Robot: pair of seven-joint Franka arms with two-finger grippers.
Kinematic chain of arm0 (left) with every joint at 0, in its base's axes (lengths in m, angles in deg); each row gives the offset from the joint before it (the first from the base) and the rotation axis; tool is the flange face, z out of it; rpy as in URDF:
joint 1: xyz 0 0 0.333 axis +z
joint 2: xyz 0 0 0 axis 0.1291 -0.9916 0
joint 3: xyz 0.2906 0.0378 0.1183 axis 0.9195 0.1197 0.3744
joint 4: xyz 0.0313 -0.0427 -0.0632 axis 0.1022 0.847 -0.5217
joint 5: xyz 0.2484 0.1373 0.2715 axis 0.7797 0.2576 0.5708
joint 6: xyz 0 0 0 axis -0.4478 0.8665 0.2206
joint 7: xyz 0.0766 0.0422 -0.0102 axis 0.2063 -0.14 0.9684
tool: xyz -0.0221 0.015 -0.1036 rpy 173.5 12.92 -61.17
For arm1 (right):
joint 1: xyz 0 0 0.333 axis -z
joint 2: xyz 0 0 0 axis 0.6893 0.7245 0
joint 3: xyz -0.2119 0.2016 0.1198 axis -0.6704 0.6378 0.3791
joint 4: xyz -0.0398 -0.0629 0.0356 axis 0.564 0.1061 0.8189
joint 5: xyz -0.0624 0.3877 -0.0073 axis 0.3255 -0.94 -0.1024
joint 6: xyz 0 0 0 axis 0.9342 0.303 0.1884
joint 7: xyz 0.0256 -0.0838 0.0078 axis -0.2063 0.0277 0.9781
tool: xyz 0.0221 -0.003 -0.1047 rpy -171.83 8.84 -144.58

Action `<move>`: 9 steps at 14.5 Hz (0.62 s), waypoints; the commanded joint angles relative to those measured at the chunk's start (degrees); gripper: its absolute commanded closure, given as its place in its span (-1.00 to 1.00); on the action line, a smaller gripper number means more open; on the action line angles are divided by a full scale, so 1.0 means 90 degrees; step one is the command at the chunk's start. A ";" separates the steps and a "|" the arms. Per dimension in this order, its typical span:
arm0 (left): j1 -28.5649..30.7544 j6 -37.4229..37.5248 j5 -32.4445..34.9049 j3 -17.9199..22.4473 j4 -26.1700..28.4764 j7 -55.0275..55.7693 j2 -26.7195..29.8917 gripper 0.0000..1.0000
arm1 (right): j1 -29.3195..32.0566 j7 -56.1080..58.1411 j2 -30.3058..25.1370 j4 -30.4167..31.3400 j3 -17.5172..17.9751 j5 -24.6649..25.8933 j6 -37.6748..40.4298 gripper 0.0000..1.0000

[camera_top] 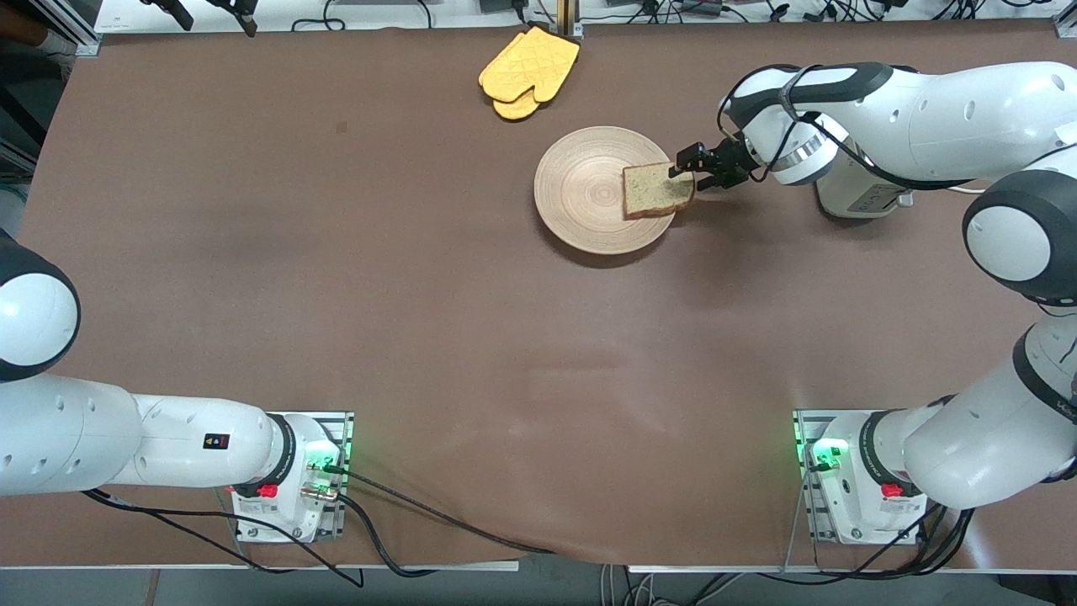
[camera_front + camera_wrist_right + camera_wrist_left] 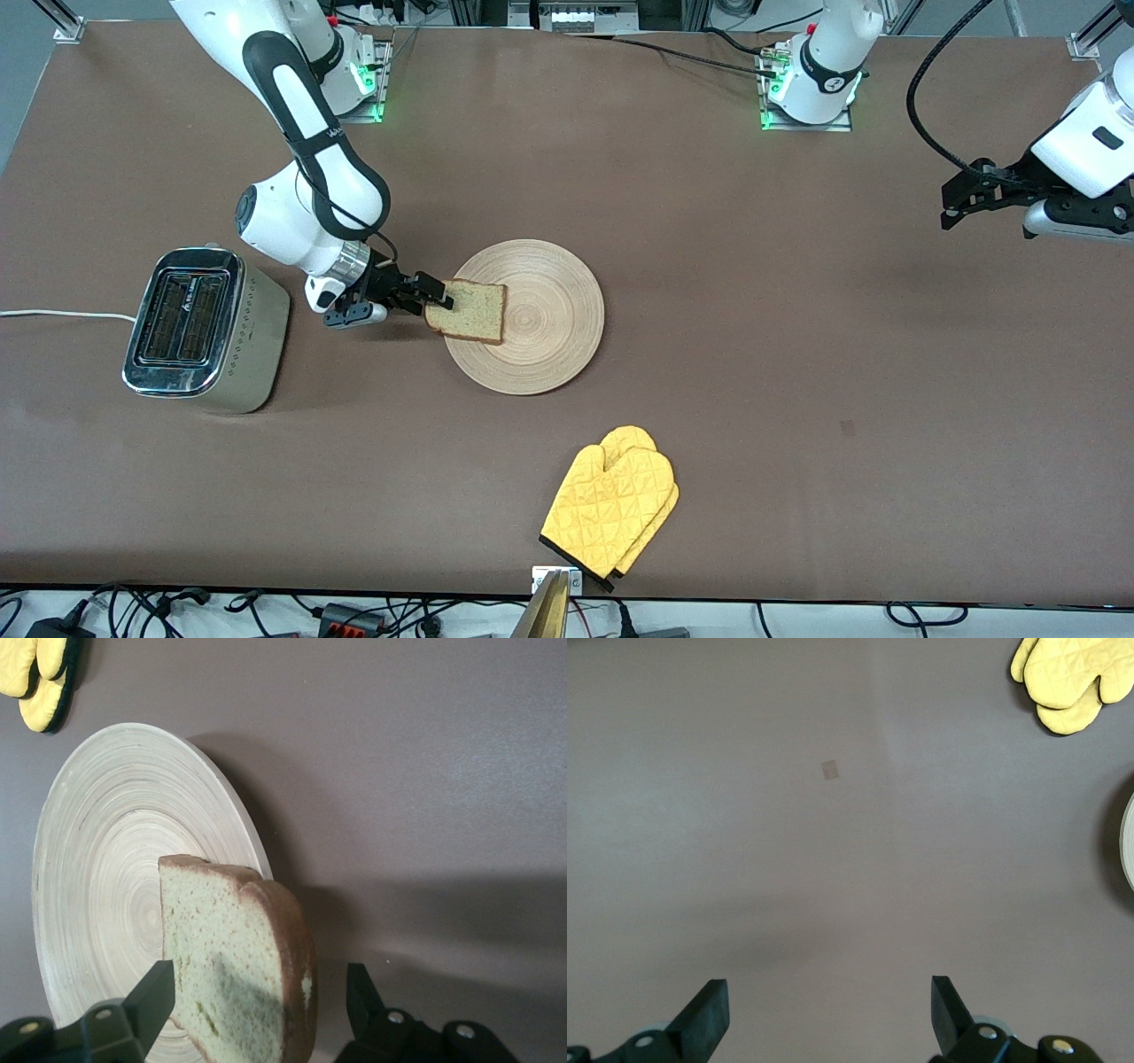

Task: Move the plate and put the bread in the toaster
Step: 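Grasp the bread slice with the right gripper and lift it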

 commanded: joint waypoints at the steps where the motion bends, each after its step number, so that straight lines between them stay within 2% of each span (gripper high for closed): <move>1: -0.0023 0.0155 -0.0061 0.0007 -0.0203 0.0060 -0.0076 -1.00 | -0.0052 0.0198 0.0098 -0.0092 -0.0016 -0.0208 -0.0128 -0.53; 3: -0.0023 0.0155 -0.0061 0.0007 -0.0203 0.0060 -0.0076 -1.00 | -0.0052 0.0236 0.0098 -0.0083 -0.0016 -0.0208 -0.0128 -0.37; 6: -0.0023 0.0164 -0.0061 0.0007 -0.0203 0.0060 -0.0076 -1.00 | -0.0042 0.0247 0.0098 -0.0092 -0.0016 -0.0208 -0.0128 -0.28; 9: -0.0023 0.0165 -0.0061 0.0007 -0.0203 0.0060 -0.0076 -1.00 | -0.0042 0.0276 0.0089 -0.0092 -0.0016 -0.0208 -0.0128 0.14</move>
